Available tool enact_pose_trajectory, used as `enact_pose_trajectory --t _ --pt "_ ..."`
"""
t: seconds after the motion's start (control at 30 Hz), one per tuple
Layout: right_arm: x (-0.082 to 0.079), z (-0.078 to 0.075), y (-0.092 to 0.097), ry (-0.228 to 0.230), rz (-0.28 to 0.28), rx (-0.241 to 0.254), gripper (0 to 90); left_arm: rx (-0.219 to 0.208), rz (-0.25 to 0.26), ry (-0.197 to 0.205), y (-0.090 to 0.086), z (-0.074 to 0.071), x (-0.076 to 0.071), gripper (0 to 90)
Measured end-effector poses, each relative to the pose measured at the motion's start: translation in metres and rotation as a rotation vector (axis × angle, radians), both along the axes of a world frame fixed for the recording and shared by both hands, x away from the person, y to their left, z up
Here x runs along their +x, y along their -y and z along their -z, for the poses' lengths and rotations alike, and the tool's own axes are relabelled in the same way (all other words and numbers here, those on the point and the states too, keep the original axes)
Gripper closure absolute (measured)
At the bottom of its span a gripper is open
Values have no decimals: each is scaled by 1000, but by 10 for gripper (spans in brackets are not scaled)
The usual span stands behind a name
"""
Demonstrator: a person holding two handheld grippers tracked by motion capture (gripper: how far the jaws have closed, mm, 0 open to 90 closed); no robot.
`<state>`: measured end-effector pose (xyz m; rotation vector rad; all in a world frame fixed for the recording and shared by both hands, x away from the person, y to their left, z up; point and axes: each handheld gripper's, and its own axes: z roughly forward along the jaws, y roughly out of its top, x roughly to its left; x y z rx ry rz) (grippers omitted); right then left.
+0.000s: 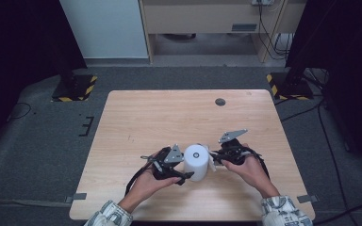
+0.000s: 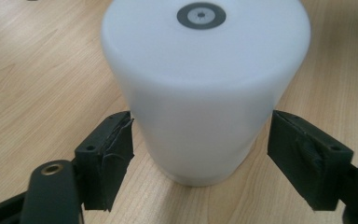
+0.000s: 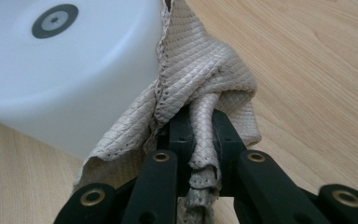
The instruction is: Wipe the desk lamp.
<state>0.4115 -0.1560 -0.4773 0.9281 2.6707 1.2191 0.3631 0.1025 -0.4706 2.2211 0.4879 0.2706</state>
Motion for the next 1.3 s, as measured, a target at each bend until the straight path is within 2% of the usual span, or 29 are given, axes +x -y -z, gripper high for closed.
enact_pose_trajectory --t 0.1,0.17,0.33,0.4,0.47,0.6,0.7,0.87,0.97,1.03,1.17,1.2,1.3 --pt "0 0 -1 0 -4 2 818 -45 -5 7 1 -6 2 167" --pt "0 0 -2 0 -2 3 817 -57 -2 4 3 -11 4 144" --pt "2 -1 -3 1 1 3 817 -29 16 -3 10 -22 10 106" --pt "1 -3 -3 15 5 10 817 -39 17 1 12 -26 10 103" --pt "1 -8 -2 25 9 35 818 -38 20 3 14 -29 11 105" --pt "1 -21 1 61 25 120 819 -19 23 12 17 -31 12 104" --pt "2 -17 -2 63 24 102 821 -8 22 14 18 -31 11 100" --pt "8 4 -12 4 7 19 821 17 24 11 20 -28 12 84" --pt "10 11 -16 -9 2 -9 820 19 24 7 20 -28 12 83" --pt "9 7 -16 -3 4 8 820 20 24 7 20 -28 12 83" --pt "7 -9 -9 31 15 92 820 16 26 7 20 -28 12 83" --pt "6 -11 -8 35 15 99 819 11 23 5 20 -28 12 83" --pt "6 -3 -10 22 9 55 819 15 23 3 20 -28 12 83"
